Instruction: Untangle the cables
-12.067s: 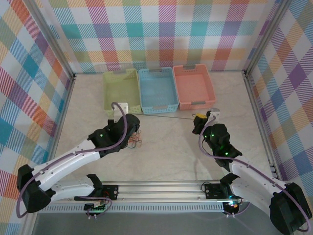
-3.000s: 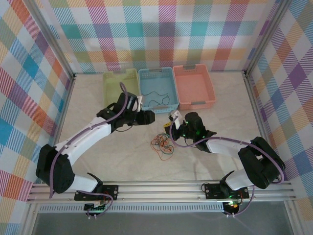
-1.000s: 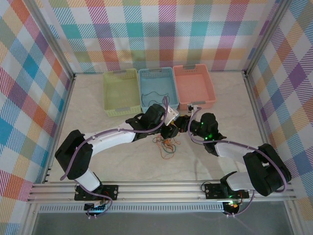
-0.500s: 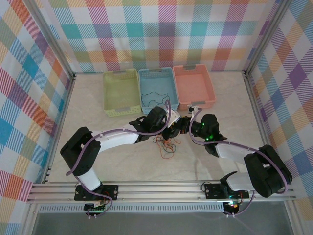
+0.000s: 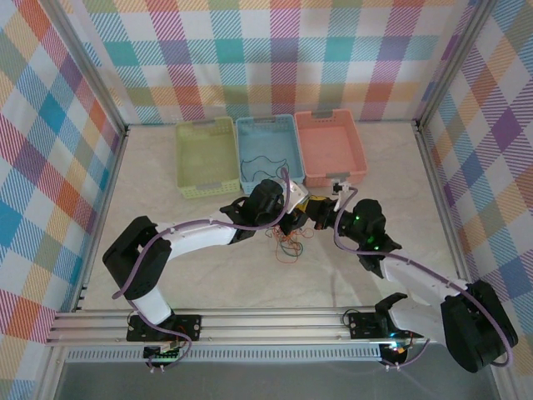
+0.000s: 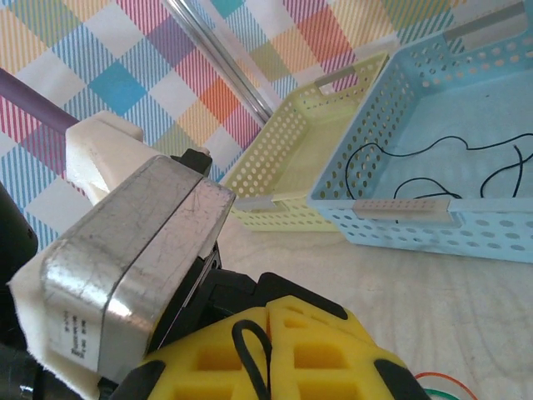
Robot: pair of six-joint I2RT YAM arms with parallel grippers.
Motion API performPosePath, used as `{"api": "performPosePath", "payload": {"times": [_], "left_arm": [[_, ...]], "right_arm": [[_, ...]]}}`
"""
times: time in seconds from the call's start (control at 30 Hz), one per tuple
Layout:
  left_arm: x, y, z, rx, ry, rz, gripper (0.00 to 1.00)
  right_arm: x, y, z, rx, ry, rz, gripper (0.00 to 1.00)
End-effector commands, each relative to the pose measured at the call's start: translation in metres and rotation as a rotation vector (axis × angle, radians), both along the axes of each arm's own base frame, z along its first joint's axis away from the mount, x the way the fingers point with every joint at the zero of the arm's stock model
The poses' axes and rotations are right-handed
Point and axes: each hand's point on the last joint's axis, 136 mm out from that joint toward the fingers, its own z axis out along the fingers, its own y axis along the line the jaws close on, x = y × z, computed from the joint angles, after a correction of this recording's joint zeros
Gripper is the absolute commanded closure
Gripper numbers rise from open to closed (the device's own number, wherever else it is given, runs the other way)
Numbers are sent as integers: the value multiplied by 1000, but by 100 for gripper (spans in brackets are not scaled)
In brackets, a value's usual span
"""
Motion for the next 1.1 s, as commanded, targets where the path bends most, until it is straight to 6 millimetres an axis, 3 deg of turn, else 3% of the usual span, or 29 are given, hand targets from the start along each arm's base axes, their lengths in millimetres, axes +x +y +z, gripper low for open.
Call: {"api": "performPosePath", "payload": {"times": [0.0,0.33,0.6,1.07], "left_arm": [[-9,4,-28,65,61,-6,75],[-1,9,-31,91,51,48,80],[1,11,-31,86,47,70,80],[-8,5,-17,-2,88,47,81]], "right_arm": [[-5,2,47,63,-128,21,100],[-23,10,86,119,-156,124,100],[-29,15,89,148,-108,169,100],[-8,6,61,116,-33,51,100]]}}
